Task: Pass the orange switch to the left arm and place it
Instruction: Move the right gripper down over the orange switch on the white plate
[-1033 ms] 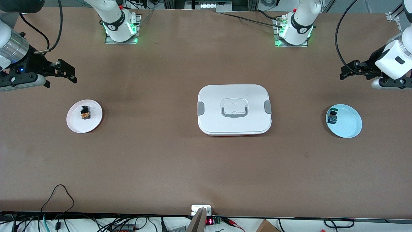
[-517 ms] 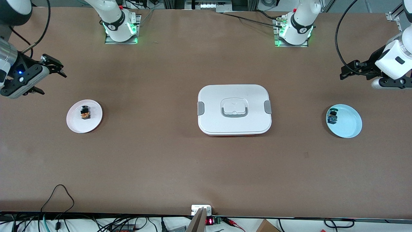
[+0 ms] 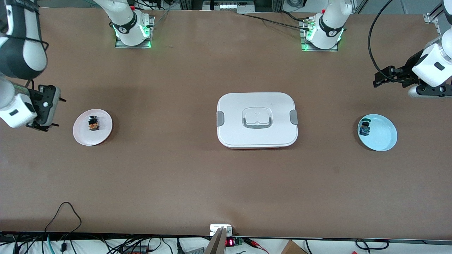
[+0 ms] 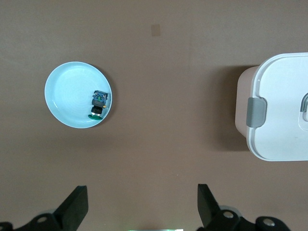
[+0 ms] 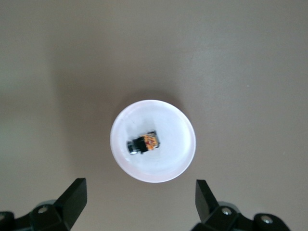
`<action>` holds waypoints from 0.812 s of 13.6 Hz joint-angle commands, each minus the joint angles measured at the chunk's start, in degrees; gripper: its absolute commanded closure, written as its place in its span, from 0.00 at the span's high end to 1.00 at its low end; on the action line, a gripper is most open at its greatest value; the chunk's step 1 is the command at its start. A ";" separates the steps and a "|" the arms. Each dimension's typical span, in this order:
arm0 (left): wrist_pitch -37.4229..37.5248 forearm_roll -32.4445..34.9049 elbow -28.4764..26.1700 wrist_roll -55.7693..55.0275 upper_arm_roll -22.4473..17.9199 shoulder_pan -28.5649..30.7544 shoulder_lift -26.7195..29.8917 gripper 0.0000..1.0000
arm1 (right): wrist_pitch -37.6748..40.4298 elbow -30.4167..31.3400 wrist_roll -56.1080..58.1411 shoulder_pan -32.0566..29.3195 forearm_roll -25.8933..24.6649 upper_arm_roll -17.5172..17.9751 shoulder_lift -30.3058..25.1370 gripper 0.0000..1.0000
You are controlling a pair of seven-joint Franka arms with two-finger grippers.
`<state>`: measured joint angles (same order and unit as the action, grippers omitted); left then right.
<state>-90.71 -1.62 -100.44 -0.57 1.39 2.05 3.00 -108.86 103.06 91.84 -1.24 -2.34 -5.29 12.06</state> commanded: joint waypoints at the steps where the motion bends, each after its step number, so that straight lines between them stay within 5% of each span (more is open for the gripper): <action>1: 1.32 0.74 1.65 -0.14 0.19 0.50 -0.71 1.00 | -11.06 10.81 9.64 -1.66 -1.00 0.54 -2.65 1.00; 6: 1.32 0.74 1.65 -0.14 0.19 0.50 -0.80 1.00 | -31.46 25.68 16.35 -2.54 -0.91 0.54 -2.30 1.00; 11: 1.41 0.74 1.65 -0.14 0.19 0.50 -0.80 1.00 | -37.55 27.02 24.16 -4.21 -0.91 0.63 3.14 1.00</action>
<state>-90.63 -1.62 -100.44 -0.57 1.39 2.26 2.98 -141.17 129.32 108.92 -3.48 -3.31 -5.29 13.32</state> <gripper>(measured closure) 0.000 0.000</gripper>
